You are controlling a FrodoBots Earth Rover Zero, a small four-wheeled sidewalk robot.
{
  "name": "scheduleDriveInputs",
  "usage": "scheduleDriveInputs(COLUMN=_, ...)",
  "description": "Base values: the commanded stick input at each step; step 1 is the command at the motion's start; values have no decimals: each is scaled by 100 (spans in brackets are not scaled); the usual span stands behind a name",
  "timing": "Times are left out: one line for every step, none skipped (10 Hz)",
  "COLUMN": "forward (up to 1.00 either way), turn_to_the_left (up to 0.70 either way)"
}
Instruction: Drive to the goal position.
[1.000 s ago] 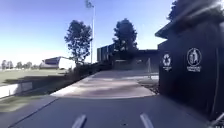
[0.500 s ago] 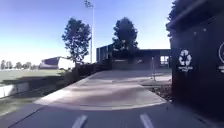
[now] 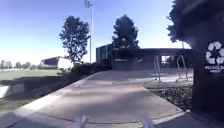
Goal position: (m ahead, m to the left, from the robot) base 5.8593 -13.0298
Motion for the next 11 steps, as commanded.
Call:
scheduleDriveInputs(forward=100, turn_to_the_left=0)
scheduleDriveInputs(forward=100, turn_to_the_left=0)
scheduleDriveInputs(forward=100, turn_to_the_left=0)
scheduleDriveInputs(forward=100, turn_to_the_left=0)
scheduleDriveInputs(forward=100, turn_to_the_left=0)
scheduleDriveInputs(forward=100, turn_to_the_left=0)
scheduleDriveInputs(forward=100, turn_to_the_left=0)
scheduleDriveInputs(forward=100, turn_to_the_left=0)
scheduleDriveInputs(forward=100, turn_to_the_left=0)
scheduleDriveInputs(forward=100, turn_to_the_left=0)
scheduleDriveInputs(forward=100, turn_to_the_left=0)
